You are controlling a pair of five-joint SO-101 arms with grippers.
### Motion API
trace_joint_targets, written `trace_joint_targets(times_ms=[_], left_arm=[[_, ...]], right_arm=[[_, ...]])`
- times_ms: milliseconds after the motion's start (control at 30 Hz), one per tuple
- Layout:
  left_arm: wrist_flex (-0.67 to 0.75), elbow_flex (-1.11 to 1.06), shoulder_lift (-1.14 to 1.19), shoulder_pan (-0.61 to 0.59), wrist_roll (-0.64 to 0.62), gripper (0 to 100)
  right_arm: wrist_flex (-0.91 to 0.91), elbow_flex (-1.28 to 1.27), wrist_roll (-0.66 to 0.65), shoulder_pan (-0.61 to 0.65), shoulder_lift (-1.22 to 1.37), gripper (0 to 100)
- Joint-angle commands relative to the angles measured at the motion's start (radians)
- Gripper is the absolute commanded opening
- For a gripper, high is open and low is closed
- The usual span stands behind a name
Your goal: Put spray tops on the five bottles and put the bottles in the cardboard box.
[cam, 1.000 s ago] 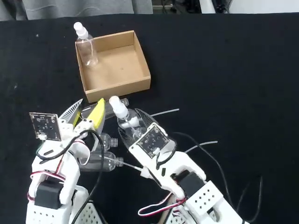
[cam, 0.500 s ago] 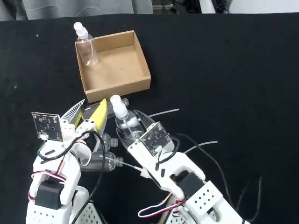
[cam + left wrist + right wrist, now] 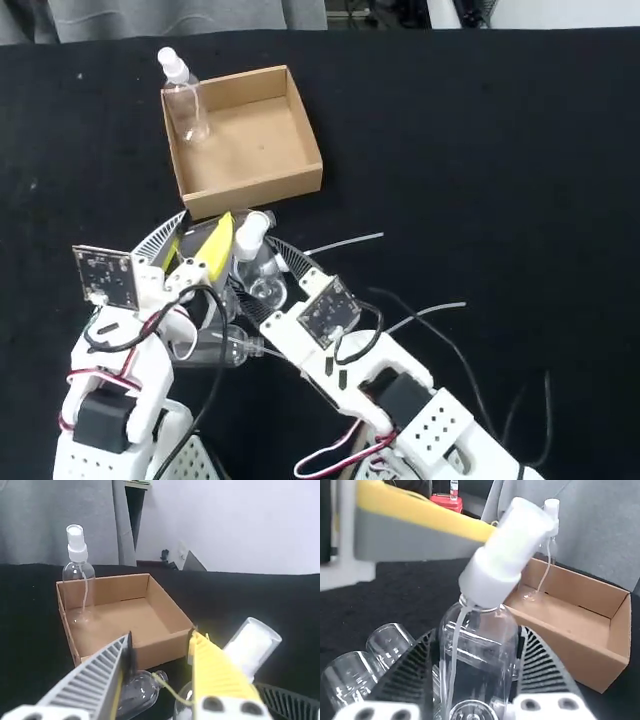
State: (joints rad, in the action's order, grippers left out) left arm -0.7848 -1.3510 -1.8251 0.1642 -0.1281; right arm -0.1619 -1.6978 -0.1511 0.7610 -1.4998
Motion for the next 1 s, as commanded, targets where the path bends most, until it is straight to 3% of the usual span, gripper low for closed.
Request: trace_joint_targets(times_ms=[0, 967], left_arm=[[0.015, -0.007, 0.003, 0.056, 0.032, 18], [-0.017, -0.008, 0.002, 0.108, 0.133, 18]], right_arm=[[0.037, 0.005, 0.003, 0.038, -0.019, 9.0], [0.031, 0.004, 0.005, 0.006, -0.018, 8.7]])
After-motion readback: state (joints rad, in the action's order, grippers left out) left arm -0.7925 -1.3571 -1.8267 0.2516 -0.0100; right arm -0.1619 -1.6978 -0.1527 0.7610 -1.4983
